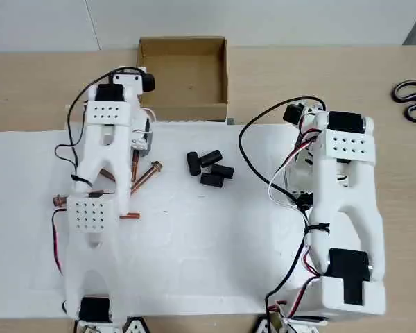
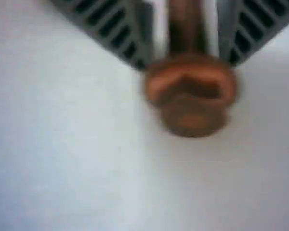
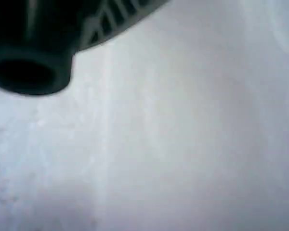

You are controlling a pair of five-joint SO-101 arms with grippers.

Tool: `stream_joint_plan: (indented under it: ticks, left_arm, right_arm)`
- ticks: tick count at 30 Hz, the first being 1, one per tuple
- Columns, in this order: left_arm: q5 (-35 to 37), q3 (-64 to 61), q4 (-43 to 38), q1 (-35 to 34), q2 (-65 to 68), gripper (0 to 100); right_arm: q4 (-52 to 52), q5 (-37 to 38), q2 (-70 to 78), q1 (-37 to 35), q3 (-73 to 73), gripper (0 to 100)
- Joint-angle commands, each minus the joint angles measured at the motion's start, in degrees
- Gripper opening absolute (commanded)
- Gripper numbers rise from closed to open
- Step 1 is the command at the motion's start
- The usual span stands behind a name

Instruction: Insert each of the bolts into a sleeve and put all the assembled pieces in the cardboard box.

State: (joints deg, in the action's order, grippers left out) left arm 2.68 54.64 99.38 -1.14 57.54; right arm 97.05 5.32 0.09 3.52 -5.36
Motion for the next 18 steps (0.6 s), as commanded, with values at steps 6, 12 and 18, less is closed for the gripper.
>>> stream_joint_plan:
  ticks: [6, 12, 18]
  left_arm:
    - [0.53, -0.75, 0.97, -1.32, 0.09, 0]
    - [0.53, -0.92, 1.14, -0.88, -1.05, 0]
    - [0.53, -6.73, 1.23, 0.53, -17.41, 0]
  right_arm:
    - [-0.04, -0.70, -3.03, 0.31, 0.18, 0.7]
    - [0.04, -0.79, -3.21, 0.31, 0.18, 0.7]
    - [0.40, -0.79, -4.62, -0.48, 0.44, 0.4]
